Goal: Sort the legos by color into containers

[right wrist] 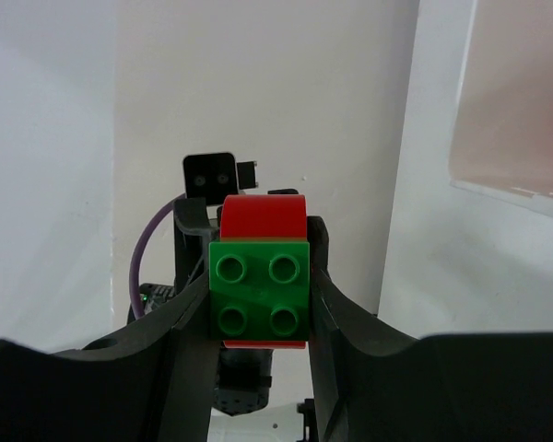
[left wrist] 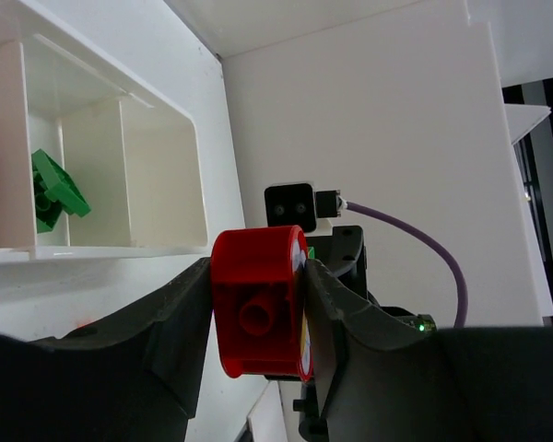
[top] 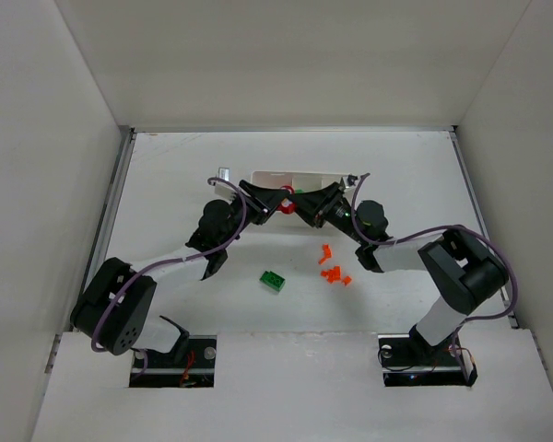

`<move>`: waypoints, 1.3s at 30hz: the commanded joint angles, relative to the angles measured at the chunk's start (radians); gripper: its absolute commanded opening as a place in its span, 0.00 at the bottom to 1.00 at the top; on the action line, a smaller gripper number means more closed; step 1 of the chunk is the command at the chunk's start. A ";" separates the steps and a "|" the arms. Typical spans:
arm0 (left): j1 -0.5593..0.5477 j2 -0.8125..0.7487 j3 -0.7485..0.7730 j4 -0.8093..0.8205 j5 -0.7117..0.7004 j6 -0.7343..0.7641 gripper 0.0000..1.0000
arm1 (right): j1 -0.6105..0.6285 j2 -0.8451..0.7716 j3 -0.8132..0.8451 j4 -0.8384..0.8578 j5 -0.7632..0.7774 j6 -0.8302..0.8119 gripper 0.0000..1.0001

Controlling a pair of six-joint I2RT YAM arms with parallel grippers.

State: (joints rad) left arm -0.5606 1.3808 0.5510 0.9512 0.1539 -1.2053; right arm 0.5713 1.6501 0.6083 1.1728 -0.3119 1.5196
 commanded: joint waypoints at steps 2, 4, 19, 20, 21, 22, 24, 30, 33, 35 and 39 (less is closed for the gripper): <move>0.008 -0.025 0.029 0.069 0.003 0.015 0.32 | 0.012 0.007 0.027 0.119 -0.021 0.013 0.34; 0.012 -0.040 0.020 0.069 -0.001 0.015 0.29 | 0.012 0.004 0.018 0.119 -0.019 0.007 0.41; 0.037 -0.121 -0.068 0.057 0.029 0.006 0.24 | 0.006 -0.023 -0.012 0.119 -0.021 -0.033 0.63; 0.038 -0.124 -0.072 0.057 0.033 0.004 0.24 | 0.005 -0.024 -0.012 0.119 -0.023 -0.035 0.63; 0.040 -0.127 -0.079 0.057 0.036 0.001 0.24 | 0.002 -0.027 -0.012 0.119 -0.023 -0.039 0.60; 0.040 -0.129 -0.082 0.057 0.039 -0.002 0.24 | 0.002 -0.029 -0.012 0.117 -0.023 -0.042 0.57; 0.040 -0.134 -0.088 0.057 0.045 -0.007 0.24 | -0.001 -0.029 -0.010 0.114 -0.024 -0.047 0.52; 0.049 -0.150 -0.106 0.057 0.047 -0.010 0.23 | -0.004 -0.024 -0.010 0.105 -0.026 -0.050 0.34; 0.061 -0.155 -0.115 0.057 0.049 -0.010 0.22 | -0.006 -0.029 -0.015 0.090 -0.023 -0.061 0.30; 0.075 -0.164 -0.123 0.057 0.056 -0.010 0.21 | -0.014 -0.036 -0.018 0.073 -0.021 -0.075 0.30; 0.123 -0.199 -0.148 0.052 0.085 -0.010 0.19 | -0.035 -0.067 -0.021 0.034 -0.029 -0.108 0.30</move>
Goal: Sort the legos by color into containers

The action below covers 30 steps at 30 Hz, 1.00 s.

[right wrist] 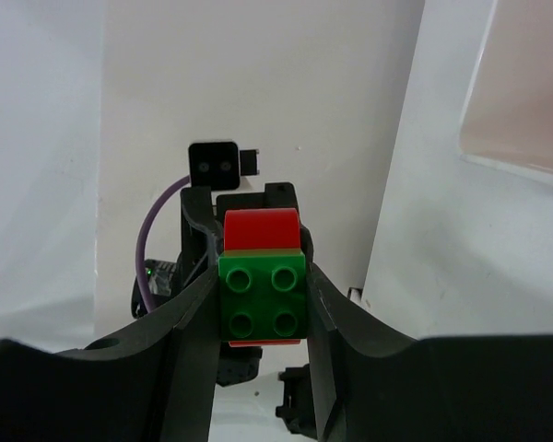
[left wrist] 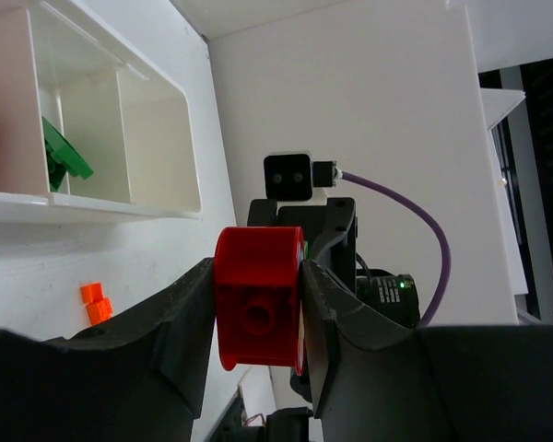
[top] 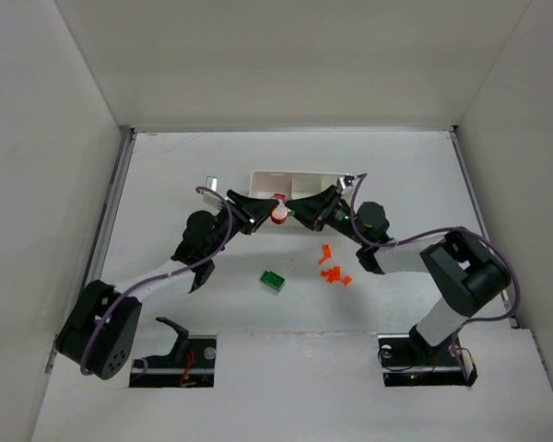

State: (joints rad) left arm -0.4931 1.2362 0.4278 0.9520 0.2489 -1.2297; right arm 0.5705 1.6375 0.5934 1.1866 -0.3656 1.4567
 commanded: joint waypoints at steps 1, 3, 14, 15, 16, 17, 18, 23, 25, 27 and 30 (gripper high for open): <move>0.069 -0.064 -0.032 0.048 -0.004 0.015 0.19 | -0.037 -0.064 -0.004 0.007 0.022 -0.055 0.30; 0.093 -0.081 -0.047 0.042 0.010 0.013 0.18 | -0.041 -0.074 0.005 -0.022 0.017 -0.076 0.30; 0.212 -0.158 -0.115 0.010 0.093 0.015 0.17 | -0.039 -0.097 0.095 -0.241 0.036 -0.229 0.30; 0.218 -0.165 -0.118 0.001 0.099 0.021 0.17 | -0.041 -0.108 0.114 -0.310 0.057 -0.280 0.30; 0.221 -0.172 -0.121 -0.005 0.101 0.022 0.17 | -0.041 -0.117 0.134 -0.374 0.082 -0.324 0.30; 0.224 -0.178 -0.126 -0.013 0.102 0.029 0.17 | -0.039 -0.126 0.156 -0.445 0.109 -0.373 0.30; 0.227 -0.185 -0.127 -0.019 0.105 0.035 0.17 | -0.036 -0.133 0.181 -0.516 0.141 -0.430 0.30; 0.238 -0.211 -0.129 -0.082 0.109 0.082 0.17 | -0.018 -0.113 0.362 -0.875 0.371 -0.703 0.30; 0.232 -0.210 -0.120 -0.108 0.101 0.104 0.17 | -0.002 -0.082 0.426 -0.959 0.463 -0.786 0.30; 0.230 -0.199 -0.106 -0.130 0.093 0.122 0.17 | 0.001 -0.050 0.466 -0.996 0.499 -0.821 0.31; 0.233 -0.185 -0.080 -0.140 0.076 0.128 0.17 | 0.001 -0.013 0.496 -0.999 0.516 -0.832 0.36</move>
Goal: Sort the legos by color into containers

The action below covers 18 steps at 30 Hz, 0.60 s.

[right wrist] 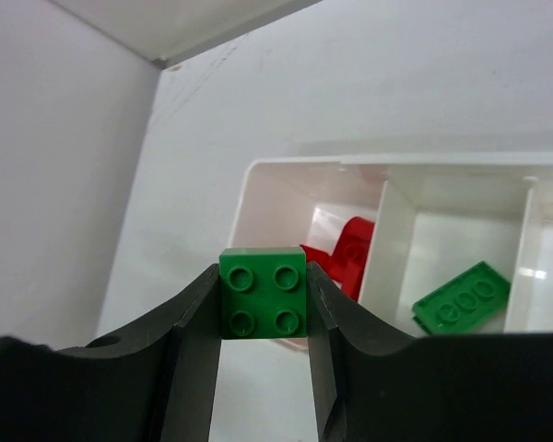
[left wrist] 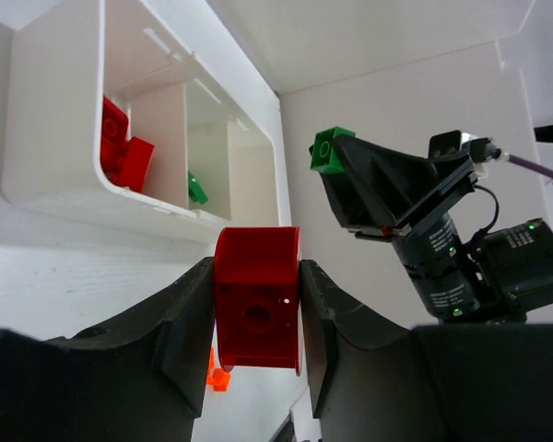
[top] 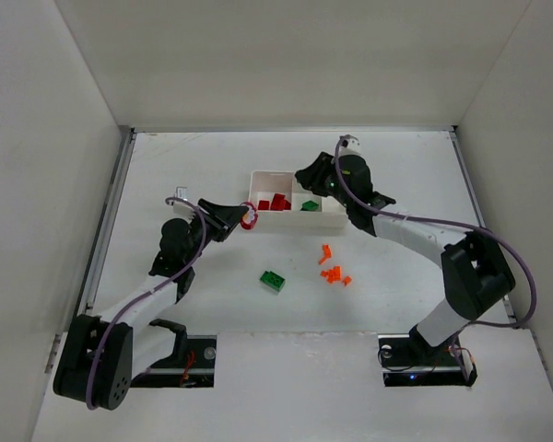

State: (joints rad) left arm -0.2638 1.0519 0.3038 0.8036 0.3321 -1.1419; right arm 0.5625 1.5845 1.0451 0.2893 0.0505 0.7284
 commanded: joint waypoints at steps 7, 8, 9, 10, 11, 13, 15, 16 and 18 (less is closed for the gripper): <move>-0.050 0.029 0.103 0.008 -0.085 0.079 0.17 | 0.009 0.094 0.078 -0.101 0.112 -0.109 0.42; -0.059 0.036 0.110 0.008 -0.096 0.086 0.17 | 0.009 0.094 0.075 -0.099 0.115 -0.106 0.45; -0.068 0.045 0.118 0.008 -0.106 0.094 0.17 | 0.009 0.094 0.070 -0.095 0.115 -0.106 0.48; -0.076 0.054 0.127 0.008 -0.116 0.100 0.17 | 0.009 0.092 0.064 -0.088 0.115 -0.104 0.52; -0.082 0.065 0.135 0.008 -0.123 0.106 0.17 | 0.009 0.091 0.058 -0.082 0.112 -0.104 0.57; -0.094 0.088 0.153 0.008 -0.143 0.119 0.17 | 0.009 0.080 0.046 -0.073 0.107 -0.104 0.62; -0.110 0.117 0.175 0.008 -0.169 0.136 0.17 | 0.009 0.063 0.027 -0.065 0.107 -0.109 0.65; -0.117 0.134 0.185 0.008 -0.183 0.146 0.17 | 0.009 0.049 0.015 -0.059 0.107 -0.112 0.66; -0.136 0.169 0.214 0.006 -0.206 0.163 0.17 | 0.009 0.016 -0.012 -0.055 0.104 -0.113 0.66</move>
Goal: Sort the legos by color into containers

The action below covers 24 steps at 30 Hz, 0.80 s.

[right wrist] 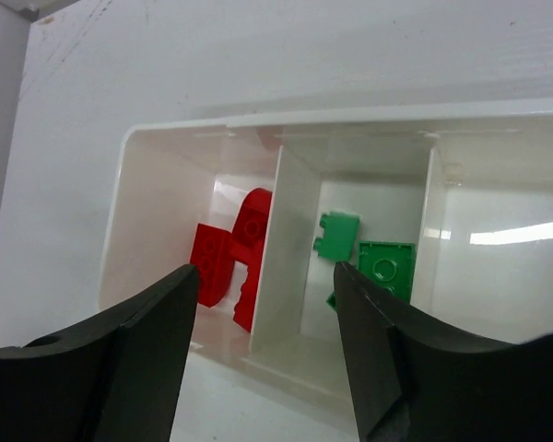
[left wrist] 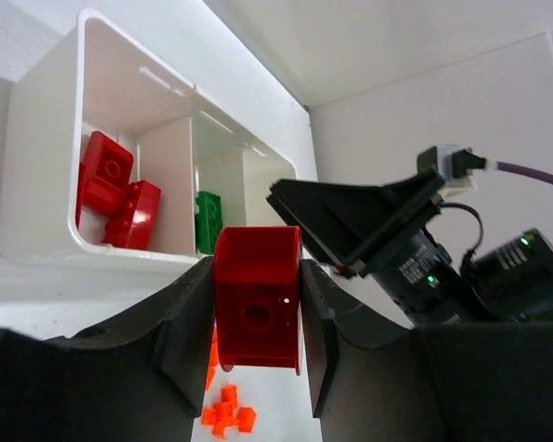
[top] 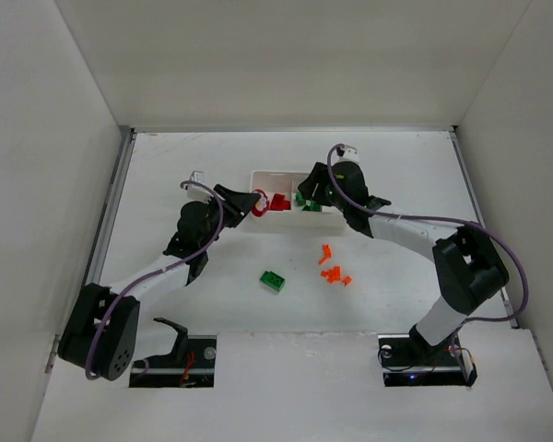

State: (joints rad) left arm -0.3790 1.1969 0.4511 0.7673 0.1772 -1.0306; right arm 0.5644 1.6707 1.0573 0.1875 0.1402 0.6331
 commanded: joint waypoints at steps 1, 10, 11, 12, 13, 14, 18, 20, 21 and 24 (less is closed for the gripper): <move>-0.028 0.044 0.084 0.038 -0.057 0.058 0.17 | 0.007 -0.094 -0.043 0.052 0.013 -0.019 0.64; -0.065 0.188 0.270 -0.126 -0.189 0.197 0.20 | 0.088 -0.322 -0.288 0.112 -0.071 -0.026 0.39; -0.070 0.205 0.290 -0.155 -0.215 0.216 0.21 | 0.102 -0.334 -0.304 0.107 -0.085 -0.032 0.42; -0.074 0.223 0.310 -0.177 -0.240 0.234 0.23 | 0.119 -0.342 -0.315 0.102 -0.102 -0.035 0.46; -0.079 0.239 0.328 -0.195 -0.261 0.251 0.24 | 0.134 -0.345 -0.322 0.096 -0.125 -0.045 0.50; -0.085 0.259 0.348 -0.212 -0.281 0.273 0.27 | 0.153 -0.347 -0.329 0.090 -0.146 -0.064 0.55; -0.102 0.305 0.400 -0.238 -0.308 0.305 0.42 | 0.248 -0.310 -0.332 0.067 -0.211 -0.154 0.69; -0.102 0.314 0.420 -0.255 -0.308 0.310 0.53 | 0.291 -0.283 -0.319 0.055 -0.241 -0.185 0.72; -0.102 0.314 0.423 -0.261 -0.308 0.311 0.56 | 0.311 -0.267 -0.313 0.053 -0.260 -0.202 0.73; -0.097 0.290 0.419 -0.272 -0.308 0.313 0.61 | 0.366 -0.215 -0.289 0.046 -0.287 -0.239 0.74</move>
State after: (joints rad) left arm -0.4778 1.5230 0.8330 0.5022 -0.1043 -0.7521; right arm 0.8913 1.4223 0.7300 0.2317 -0.0849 0.4694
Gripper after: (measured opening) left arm 0.605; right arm 0.737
